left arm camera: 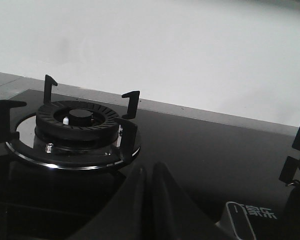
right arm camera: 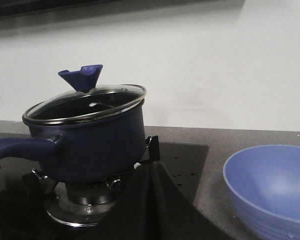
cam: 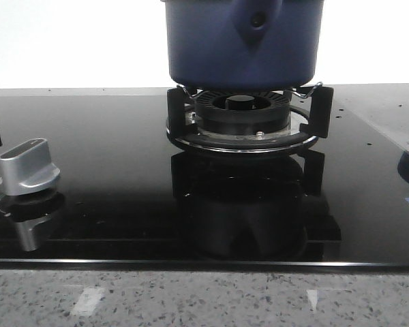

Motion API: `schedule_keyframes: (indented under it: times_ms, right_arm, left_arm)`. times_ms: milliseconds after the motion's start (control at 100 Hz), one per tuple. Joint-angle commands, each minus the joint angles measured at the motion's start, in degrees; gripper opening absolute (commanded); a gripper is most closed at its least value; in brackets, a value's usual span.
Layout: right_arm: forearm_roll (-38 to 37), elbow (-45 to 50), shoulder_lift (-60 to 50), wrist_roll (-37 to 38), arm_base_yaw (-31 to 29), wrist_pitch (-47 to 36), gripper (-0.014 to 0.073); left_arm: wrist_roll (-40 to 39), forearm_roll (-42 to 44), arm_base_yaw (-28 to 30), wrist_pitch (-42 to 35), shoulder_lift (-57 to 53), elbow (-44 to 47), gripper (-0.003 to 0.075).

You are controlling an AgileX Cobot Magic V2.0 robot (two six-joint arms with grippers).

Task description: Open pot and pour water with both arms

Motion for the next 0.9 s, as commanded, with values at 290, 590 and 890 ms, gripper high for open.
schedule_keyframes:
  times_ms: [290,590,890]
  right_arm:
    - [1.1,-1.6,0.4,-0.6,0.1,-3.7,-0.0047]
    - [-53.9,0.3,1.4,49.2,-1.0,-8.9,-0.0047]
    - [-78.5,10.1,-5.9,74.0,-1.5,-9.8,-0.0047]
  left_arm:
    - [-0.6,-0.4,0.0,-3.7,-1.6,1.7,-0.002]
    - [-0.6,-0.4,0.0,-3.7,-1.6,1.7,-0.002]
    - [-0.6,-0.4,0.0,-3.7,-1.6,1.7,-0.002]
